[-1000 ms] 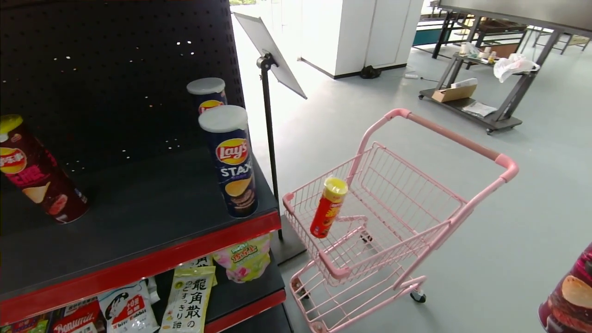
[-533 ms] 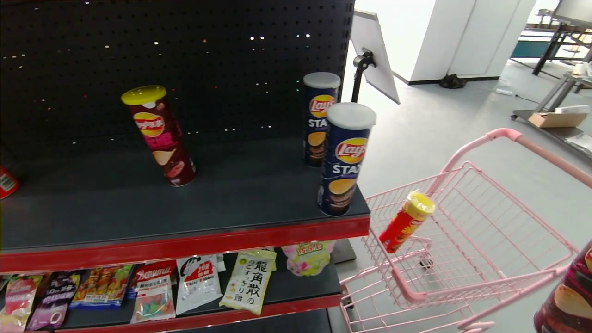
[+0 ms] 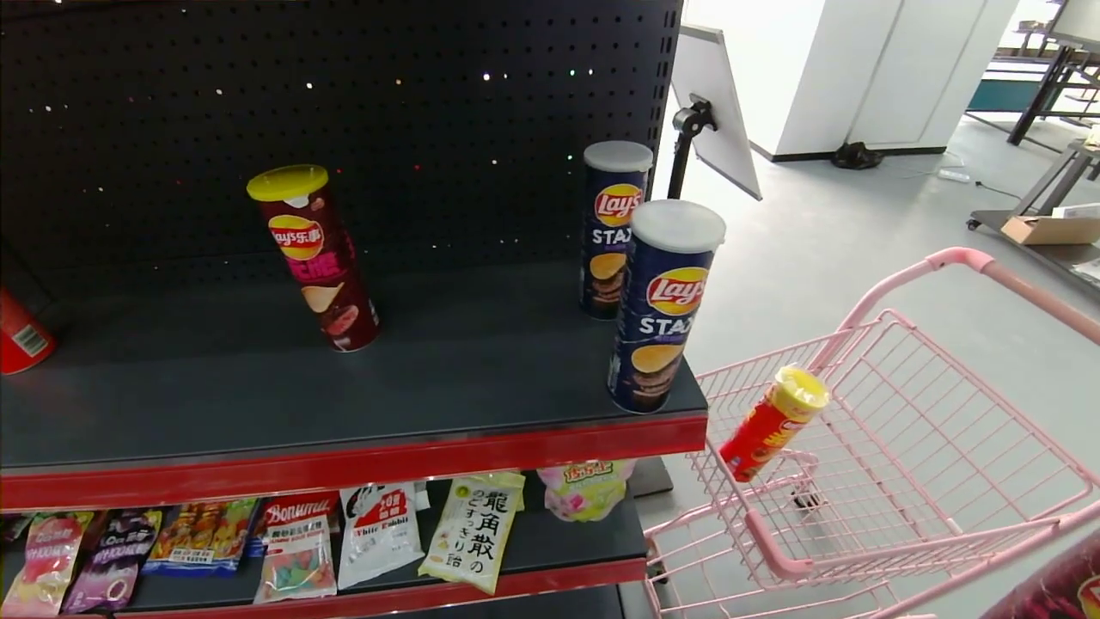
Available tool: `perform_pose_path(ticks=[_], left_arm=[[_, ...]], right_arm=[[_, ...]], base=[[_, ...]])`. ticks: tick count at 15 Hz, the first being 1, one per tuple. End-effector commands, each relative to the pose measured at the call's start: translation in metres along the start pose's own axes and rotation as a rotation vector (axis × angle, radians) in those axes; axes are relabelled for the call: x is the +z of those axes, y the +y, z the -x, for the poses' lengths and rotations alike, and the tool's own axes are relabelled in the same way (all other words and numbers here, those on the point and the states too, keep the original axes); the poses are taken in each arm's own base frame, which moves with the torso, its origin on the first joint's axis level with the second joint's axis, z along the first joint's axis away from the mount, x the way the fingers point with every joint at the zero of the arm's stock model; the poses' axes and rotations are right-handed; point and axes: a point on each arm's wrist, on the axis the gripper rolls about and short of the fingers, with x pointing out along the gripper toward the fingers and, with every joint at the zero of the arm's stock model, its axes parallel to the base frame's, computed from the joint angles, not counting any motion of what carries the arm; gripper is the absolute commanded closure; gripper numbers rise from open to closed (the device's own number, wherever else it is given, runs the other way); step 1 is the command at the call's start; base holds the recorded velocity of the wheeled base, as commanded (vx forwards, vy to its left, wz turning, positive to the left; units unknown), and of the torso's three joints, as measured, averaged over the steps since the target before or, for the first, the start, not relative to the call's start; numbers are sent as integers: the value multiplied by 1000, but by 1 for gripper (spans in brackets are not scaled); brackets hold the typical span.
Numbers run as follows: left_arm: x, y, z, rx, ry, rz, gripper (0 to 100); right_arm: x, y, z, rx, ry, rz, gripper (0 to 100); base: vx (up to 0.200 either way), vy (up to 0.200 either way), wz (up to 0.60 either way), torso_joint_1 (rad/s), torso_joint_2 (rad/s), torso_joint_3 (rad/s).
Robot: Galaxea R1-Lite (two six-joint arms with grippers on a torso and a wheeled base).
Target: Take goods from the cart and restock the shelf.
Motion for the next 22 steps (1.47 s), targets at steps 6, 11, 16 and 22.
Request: perform_pose_path(ticks=[6, 11, 16, 22], left_arm=[[0, 0, 0, 0, 2, 0, 0], [0, 0, 0, 0, 2, 0, 0], [0, 0, 0, 0, 2, 0, 0], [0, 0, 0, 0, 2, 0, 0]], right_arm=[[-1, 5, 0, 226, -30, -15, 100], [32, -4, -28, 232, -23, -18, 100], [32, -4, -35, 245, 3, -23, 100], [28, -3, -35, 248, 11, -22, 100]], base=[[0, 200, 0, 6, 4, 2], [0, 200, 0, 3, 2, 2], [0, 200, 0, 3, 1, 4], [0, 100, 0, 2, 2, 2]])
